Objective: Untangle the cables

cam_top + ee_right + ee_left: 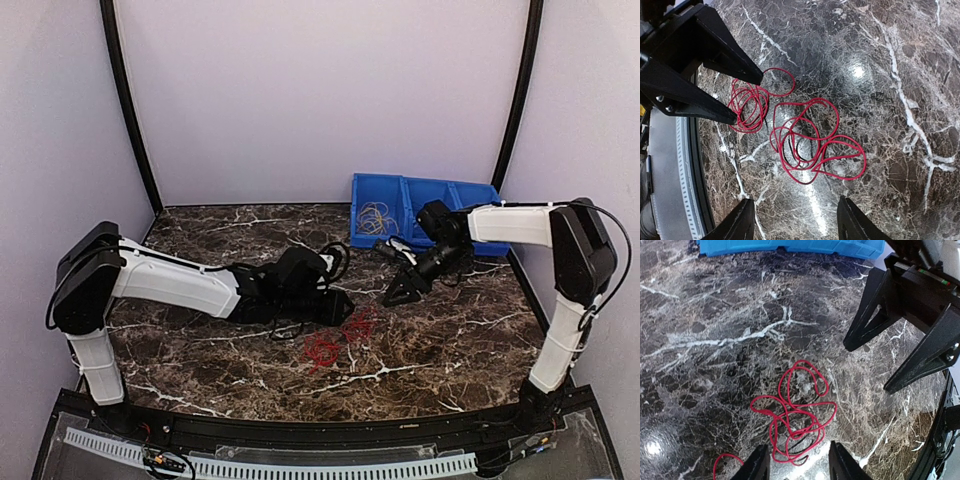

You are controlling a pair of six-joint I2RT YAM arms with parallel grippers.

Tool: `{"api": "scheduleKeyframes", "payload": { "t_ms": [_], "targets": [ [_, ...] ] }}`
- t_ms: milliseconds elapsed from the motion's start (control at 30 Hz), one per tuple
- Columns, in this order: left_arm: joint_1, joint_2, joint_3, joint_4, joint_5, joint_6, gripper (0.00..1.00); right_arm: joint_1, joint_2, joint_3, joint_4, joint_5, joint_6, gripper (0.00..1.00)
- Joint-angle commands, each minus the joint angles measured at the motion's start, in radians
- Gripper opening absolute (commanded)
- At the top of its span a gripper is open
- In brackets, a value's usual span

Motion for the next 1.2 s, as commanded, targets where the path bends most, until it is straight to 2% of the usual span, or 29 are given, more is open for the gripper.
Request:
{"api": "scheduleKeyframes", "payload": {
  "t_ms": [0,267,400,633,667,733,767,800,867,1000,1167],
  "targets": [
    [0.017,0.022,0.028,-0.095,0.05,-0.081,0.42,0.019,0.034,0.048,-0.077,-0.025,0.025,0.58],
    [0.036,0.074,0.029,-0.066,0.154,-0.11,0.38,0.067,0.127,0.077,-0.07,-0.019,0.059,0.59],
    [0.047,0.088,0.026,-0.036,0.159,-0.119,0.33,0.073,0.166,0.104,-0.032,-0.019,0.102,0.53],
    [0.079,0.092,-0.005,0.04,0.176,-0.137,0.18,0.071,0.193,0.144,0.039,-0.005,0.171,0.28],
    [0.082,0.093,-0.007,0.046,0.176,-0.138,0.15,0.071,0.191,0.144,0.048,0.003,0.177,0.23],
    [0.085,0.092,-0.015,0.064,0.179,-0.138,0.08,0.07,0.188,0.142,0.06,0.022,0.18,0.04],
    [0.088,0.092,-0.022,0.074,0.18,-0.138,0.06,0.069,0.185,0.139,0.063,0.027,0.181,0.0],
    [0.088,0.087,-0.029,0.081,0.181,-0.138,0.01,0.067,0.182,0.137,0.064,0.032,0.179,0.0],
    [0.092,0.068,-0.039,0.073,0.168,-0.128,0.0,0.055,0.159,0.128,0.063,0.044,0.175,0.0],
    [0.104,-0.065,-0.119,0.013,0.023,-0.095,0.0,-0.035,0.036,0.097,0.075,0.064,0.169,0.0],
    [0.174,-0.402,-0.34,0.013,-0.119,-0.135,0.0,-0.22,-0.143,0.05,0.1,0.045,0.165,0.0]
  ]
}}
